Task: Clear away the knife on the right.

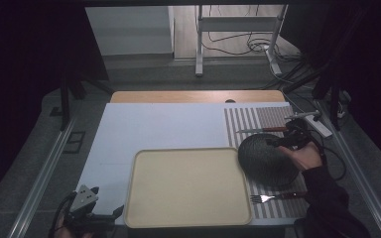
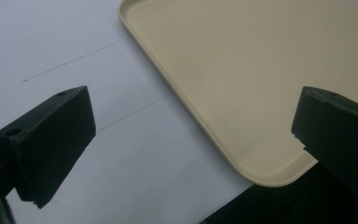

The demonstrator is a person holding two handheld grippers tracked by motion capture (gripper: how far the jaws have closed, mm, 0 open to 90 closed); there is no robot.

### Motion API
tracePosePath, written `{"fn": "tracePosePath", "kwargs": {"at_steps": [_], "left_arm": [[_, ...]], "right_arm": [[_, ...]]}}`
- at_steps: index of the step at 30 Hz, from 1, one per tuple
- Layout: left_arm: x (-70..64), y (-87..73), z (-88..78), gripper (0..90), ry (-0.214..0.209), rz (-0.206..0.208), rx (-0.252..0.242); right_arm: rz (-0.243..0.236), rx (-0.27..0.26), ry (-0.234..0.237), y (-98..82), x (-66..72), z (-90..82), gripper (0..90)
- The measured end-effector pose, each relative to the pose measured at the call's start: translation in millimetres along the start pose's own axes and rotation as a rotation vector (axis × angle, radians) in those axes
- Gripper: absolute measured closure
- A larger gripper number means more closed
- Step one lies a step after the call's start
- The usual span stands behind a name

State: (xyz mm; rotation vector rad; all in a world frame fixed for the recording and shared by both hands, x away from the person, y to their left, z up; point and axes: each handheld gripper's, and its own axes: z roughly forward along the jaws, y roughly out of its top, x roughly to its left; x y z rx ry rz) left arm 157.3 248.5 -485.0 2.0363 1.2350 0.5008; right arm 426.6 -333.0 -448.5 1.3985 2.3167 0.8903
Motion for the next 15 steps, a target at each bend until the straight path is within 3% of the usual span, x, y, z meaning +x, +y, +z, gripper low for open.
{"fn": "tracePosePath", "kwargs": {"at_steps": [15], "left_arm": [[-0.5,0.2,0.4,0.0,-0.001,0.005,0.003]], "right_arm": [[-0.001,0.020,-0.007,18.5,-11.7,20.0,12.4]]}}
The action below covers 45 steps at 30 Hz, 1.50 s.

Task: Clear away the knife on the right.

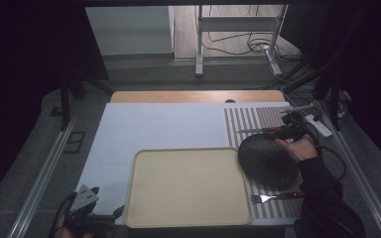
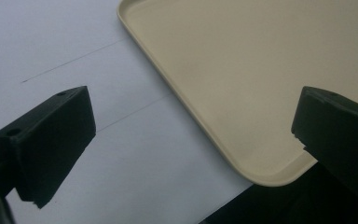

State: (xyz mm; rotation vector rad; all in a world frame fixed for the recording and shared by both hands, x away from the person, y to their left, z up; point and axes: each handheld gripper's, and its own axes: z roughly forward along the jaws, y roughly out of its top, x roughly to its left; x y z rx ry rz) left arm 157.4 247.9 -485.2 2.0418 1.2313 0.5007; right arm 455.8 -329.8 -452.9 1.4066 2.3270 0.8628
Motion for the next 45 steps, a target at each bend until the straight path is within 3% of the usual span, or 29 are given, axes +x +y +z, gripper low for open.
{"fn": "tracePosePath", "kwargs": {"at_steps": [6,14,15,18,19,20,21,22,23,24,25,29,37,45], "left_arm": [[-0.7,0.4,0.8,0.0,0.000,0.008,0.007],[-0.9,0.4,0.9,0.0,0.000,0.010,0.009],[-1.0,0.4,0.9,0.0,0.000,0.012,0.010],[-1.1,0.5,1.0,0.0,0.000,0.013,0.011],[-1.2,0.5,1.0,0.0,0.001,0.013,0.012],[-1.3,0.5,1.0,0.0,0.001,0.014,0.012],[-1.5,0.6,1.2,0.0,0.001,0.016,0.013],[-1.5,0.6,1.2,0.0,0.001,0.016,0.013],[-1.7,0.8,1.5,0.0,0.000,0.018,0.015],[-1.7,0.8,1.5,0.0,0.000,0.018,0.015],[-1.9,0.8,1.6,0.0,0.001,0.019,0.015],[-2.4,0.9,1.9,0.0,0.003,0.023,0.017],[-2.8,0.7,1.8,0.0,0.002,0.027,0.017],[-3.8,0.9,1.8,0.0,0.004,0.040,0.024]], "right_arm": [[-0.014,0.031,-0.030,6.2,-5.2,12.1,15.6],[0.011,0.045,-0.046,16.8,-16.4,22.4,31.6],[0.002,0.049,-0.048,19.9,-19.6,23.7,39.1],[-0.004,0.055,-0.052,22.6,-23.9,25.2,47.1],[-0.009,0.071,-0.070,25.0,-29.2,26.3,55.9],[-0.009,0.071,-0.070,25.0,-29.2,26.3,55.9],[-0.004,0.077,-0.076,26.7,-35.6,27.3,68.8],[-0.004,0.077,-0.076,26.7,-35.6,27.3,68.8],[-0.003,0.067,-0.084,27.4,-41.0,28.7,79.1],[-0.003,0.067,-0.084,27.4,-41.0,28.7,79.1],[-0.004,0.060,-0.083,28.0,-45.0,30.9,88.3],[-0.004,0.071,-0.121,29.8,-49.6,37.1,89.6],[0.058,0.097,-0.174,25.5,-73.7,56.3,89.5],[0.077,0.120,-0.161,14.5,-84.8,60.5,89.1]]}}
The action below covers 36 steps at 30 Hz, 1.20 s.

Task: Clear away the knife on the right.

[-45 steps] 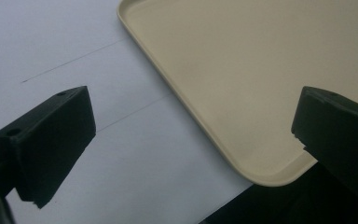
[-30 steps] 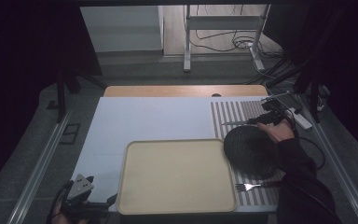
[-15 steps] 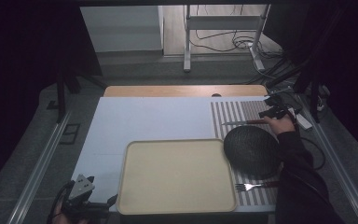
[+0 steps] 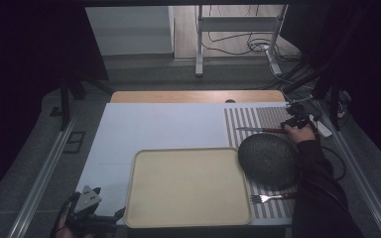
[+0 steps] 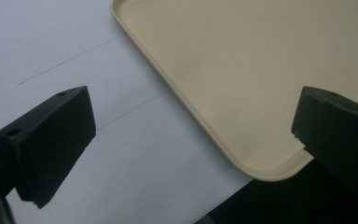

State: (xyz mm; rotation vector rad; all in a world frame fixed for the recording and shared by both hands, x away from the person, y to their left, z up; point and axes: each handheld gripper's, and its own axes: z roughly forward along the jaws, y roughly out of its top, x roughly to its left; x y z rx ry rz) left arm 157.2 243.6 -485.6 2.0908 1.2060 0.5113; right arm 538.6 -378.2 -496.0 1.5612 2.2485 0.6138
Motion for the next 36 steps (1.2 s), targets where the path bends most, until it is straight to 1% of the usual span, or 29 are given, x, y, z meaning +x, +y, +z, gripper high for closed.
{"fn": "tracePosePath", "kwargs": {"at_steps": [3,4,5,6,7,8,13,18,24,26,27,28,29,30,31,33,34,35,36], "left_arm": [[-0.2,0.0,0.1,0.0,-0.001,0.002,0.000],[-0.4,0.0,0.2,0.0,0.000,0.003,0.001],[-0.4,0.0,0.2,0.0,0.000,0.003,0.001],[-0.6,0.0,0.1,0.0,0.001,0.003,0.001],[-0.6,0.0,0.1,0.0,0.001,0.003,0.001],[-0.6,0.0,0.1,0.0,0.000,0.003,0.000],[-0.6,0.2,0.2,0.0,0.001,0.003,0.001],[-0.8,0.3,0.3,0.0,0.002,0.005,0.003],[-1.0,0.5,0.4,0.0,0.002,0.008,0.003],[-0.9,0.6,0.5,0.0,0.002,0.007,0.003],[-0.9,0.6,0.5,0.0,0.002,0.007,0.003],[-0.9,0.6,0.5,0.0,0.003,0.007,0.004],[-0.9,0.6,0.5,0.0,0.003,0.007,0.004],[-1.1,0.6,0.5,0.0,0.004,0.008,0.004],[-1.1,0.6,0.5,0.0,0.004,0.009,0.004],[-1.2,0.6,0.6,0.0,0.004,0.009,0.005],[-1.3,0.6,0.5,0.0,0.004,0.010,0.004],[-1.3,0.6,0.5,0.0,0.004,0.010,0.004],[-1.2,0.6,0.6,0.0,0.004,0.010,0.005]], "right_arm": [[-0.009,0.006,0.001,-2.3,1.3,-1.7,88.6],[-0.019,0.015,0.002,-4.5,3.5,-3.8,88.2],[-0.019,0.015,0.002,-4.5,3.5,-3.8,88.2],[-0.032,0.027,0.004,-7.1,5.6,-6.3,88.3],[-0.032,0.027,0.004,-7.1,5.6,-6.3,88.3],[-0.038,0.033,0.014,-10.2,6.9,-8.6,88.3],[-0.040,0.043,0.028,-16.5,9.0,-13.0,89.3],[-0.062,0.072,0.042,-24.6,15.3,-19.6,89.4],[-0.064,0.080,0.041,-26.2,15.6,-21.3,89.1],[-0.059,0.070,0.041,-25.7,14.7,-22.8,86.0],[-0.059,0.070,0.041,-25.7,14.7,-22.8,86.0],[-0.040,0.042,0.053,-24.9,12.7,-25.6,80.8],[-0.040,0.042,0.053,-24.9,12.7,-25.6,80.8],[-0.028,0.027,0.054,-23.8,11.3,-28.2,73.6],[-0.028,0.027,0.054,-23.8,11.3,-28.2,73.6],[-0.015,0.019,0.050,-22.4,11.1,-29.5,65.5],[-0.009,0.015,0.041,-20.2,12.3,-30.6,58.7],[-0.009,0.015,0.041,-20.2,12.3,-30.6,58.7],[-0.004,0.010,0.029,-17.3,14.4,-32.2,53.0]]}}
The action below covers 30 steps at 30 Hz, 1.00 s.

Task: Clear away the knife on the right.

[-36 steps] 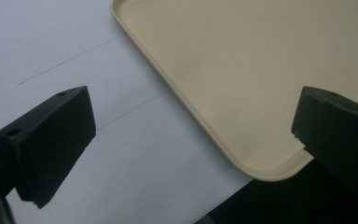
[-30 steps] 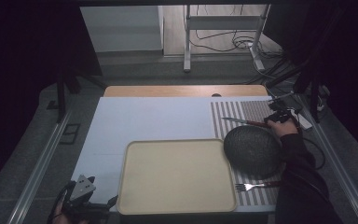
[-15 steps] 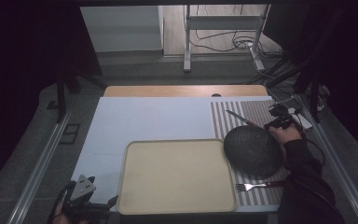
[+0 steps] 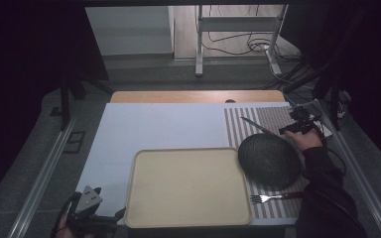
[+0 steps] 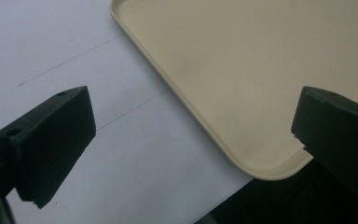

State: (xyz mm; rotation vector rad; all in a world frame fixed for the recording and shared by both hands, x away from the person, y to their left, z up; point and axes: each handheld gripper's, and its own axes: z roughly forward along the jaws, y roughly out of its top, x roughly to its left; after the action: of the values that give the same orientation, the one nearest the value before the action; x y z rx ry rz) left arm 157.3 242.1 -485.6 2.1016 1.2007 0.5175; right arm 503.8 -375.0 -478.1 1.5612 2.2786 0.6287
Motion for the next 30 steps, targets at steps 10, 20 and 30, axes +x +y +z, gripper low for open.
{"fn": "tracePosePath", "kwargs": {"at_steps": [10,20,30], "left_arm": [[-0.4,0.1,0.2,0.0,0.002,0.001,0.002],[-0.8,0.2,0.6,0.0,0.003,0.004,0.003],[-0.9,0.3,0.8,0.0,0.005,0.005,0.006]], "right_arm": [[-0.034,-0.051,-0.011,13.2,16.7,-4.6,33.7],[-0.068,-0.014,0.042,25.3,37.3,6.0,22.3],[-0.076,0.018,0.050,32.3,41.3,20.0,18.4]]}}
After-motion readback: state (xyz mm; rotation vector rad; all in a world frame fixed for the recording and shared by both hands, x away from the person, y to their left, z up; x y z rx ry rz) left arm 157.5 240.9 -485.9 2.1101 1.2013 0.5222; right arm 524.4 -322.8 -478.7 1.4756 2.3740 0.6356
